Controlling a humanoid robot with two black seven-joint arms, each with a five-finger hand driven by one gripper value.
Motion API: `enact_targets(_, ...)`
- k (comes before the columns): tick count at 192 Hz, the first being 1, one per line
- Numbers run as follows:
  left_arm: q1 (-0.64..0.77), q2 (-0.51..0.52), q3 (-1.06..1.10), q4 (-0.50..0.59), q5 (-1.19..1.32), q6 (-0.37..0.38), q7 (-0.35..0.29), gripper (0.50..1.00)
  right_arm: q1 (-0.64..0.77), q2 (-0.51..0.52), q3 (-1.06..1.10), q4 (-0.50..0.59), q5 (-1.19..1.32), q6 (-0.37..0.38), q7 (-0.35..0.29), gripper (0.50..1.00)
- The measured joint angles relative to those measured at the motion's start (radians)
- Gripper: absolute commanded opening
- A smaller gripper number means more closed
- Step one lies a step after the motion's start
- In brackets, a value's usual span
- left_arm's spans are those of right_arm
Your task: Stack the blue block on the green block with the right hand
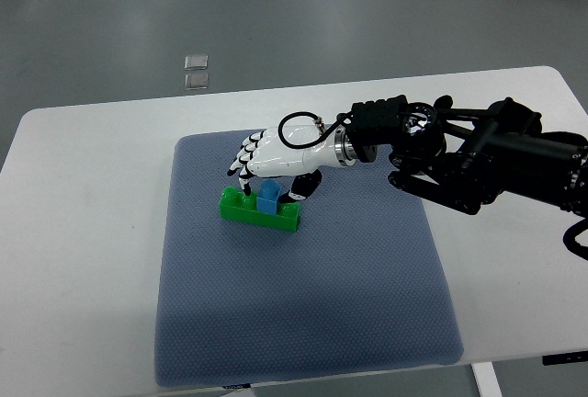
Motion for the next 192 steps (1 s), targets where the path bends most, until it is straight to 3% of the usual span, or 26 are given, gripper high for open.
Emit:
enact_targets(138,0.0,0.0,0.0,0.0,0.0,0.0,0.0,1.0,0.037,-0.057,0.065,-0.013,0.02,0.02,0.008,0.913)
enact_targets(192,0.0,0.0,0.0,0.0,0.0,0.0,0.0,1.0,0.028,-0.092,0.141,-0.081,0.439,0.064,-0.001,0.913)
